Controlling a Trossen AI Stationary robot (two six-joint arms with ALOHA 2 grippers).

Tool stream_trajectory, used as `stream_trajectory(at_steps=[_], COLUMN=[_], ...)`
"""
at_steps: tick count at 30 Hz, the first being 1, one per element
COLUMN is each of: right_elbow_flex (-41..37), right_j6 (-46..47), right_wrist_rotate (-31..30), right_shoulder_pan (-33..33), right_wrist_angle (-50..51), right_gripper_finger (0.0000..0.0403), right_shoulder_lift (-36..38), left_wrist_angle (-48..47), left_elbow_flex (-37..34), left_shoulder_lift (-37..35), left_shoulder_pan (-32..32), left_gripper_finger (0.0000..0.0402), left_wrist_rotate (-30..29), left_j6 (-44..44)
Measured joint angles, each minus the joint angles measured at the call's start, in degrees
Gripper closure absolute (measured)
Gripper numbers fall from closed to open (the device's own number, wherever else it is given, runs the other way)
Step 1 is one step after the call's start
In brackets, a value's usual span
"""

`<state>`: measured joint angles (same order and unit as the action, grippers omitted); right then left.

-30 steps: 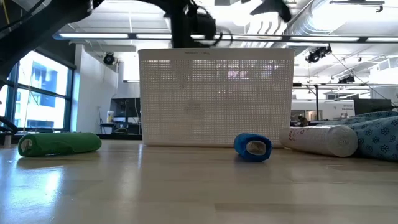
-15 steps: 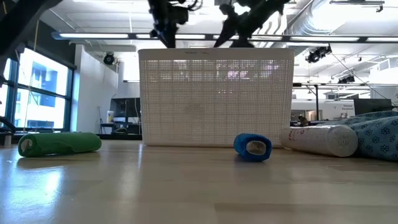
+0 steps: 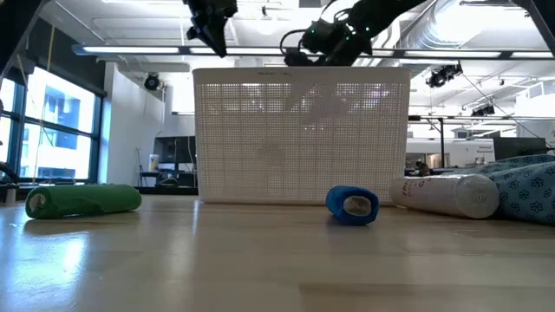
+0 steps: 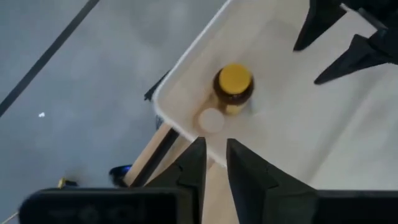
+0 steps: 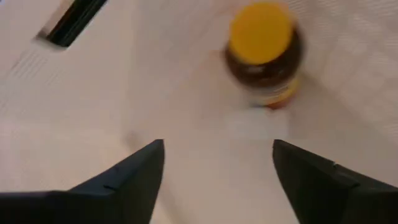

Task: Pick & place medical supplies in basket/bin
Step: Put the white medicine bottle into the white bin

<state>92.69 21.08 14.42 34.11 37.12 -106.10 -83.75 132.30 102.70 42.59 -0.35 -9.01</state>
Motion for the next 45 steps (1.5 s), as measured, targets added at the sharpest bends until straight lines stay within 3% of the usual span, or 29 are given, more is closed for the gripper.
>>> stream_trajectory(at_steps=[3,6,14,22,28,39,45], right_elbow_flex=[0.02,0.02,0.00,-0.05,-0.05,-0.07,-0.07], right_j6=[4.16,2.85,1.48,2.92,0.89,-0.56,0.96], right_wrist_rotate=[-4.68,-4.12,-5.64,-4.92,-4.95,-4.99,-5.05], right_shoulder_pan=[0.34,0.64,-0.07,2.25,2.05,1.97,2.12], right_wrist_angle=[-0.56,-1.95,-2.00,-1.33,-1.39,-0.14,-4.14], right_gripper_finger=[0.0084,0.0069,0.0064,0.0064,0.0064,0.0064,0.0064], right_shoulder_lift=[-1.19,-2.70,-5.63,-7.96,-8.00,-12.05,-12.32], left_wrist_angle=[-1.63,-2.46,-3.19,-2.40,-2.12,-6.31,-6.31], left_elbow_flex=[0.01,-0.01,0.00,0.01,0.01,0.00,0.01], left_shoulder_lift=[-0.12,-0.13,-0.35,-2.99,-5.43,-7.68,-9.49], left_shoulder_pan=[1.94,3.60,5.48,5.46,5.44,5.41,5.39], left_gripper_finger=[0.0320,0.0337,0.0375,0.0335,0.0331,0.0374,0.0347], left_wrist_rotate=[0.16,2.28,2.80,-3.49,-3.42,-2.76,-0.51], left_j6=[-1.03,-1.43,-0.93,-0.50,0.91,2.33,3.94])
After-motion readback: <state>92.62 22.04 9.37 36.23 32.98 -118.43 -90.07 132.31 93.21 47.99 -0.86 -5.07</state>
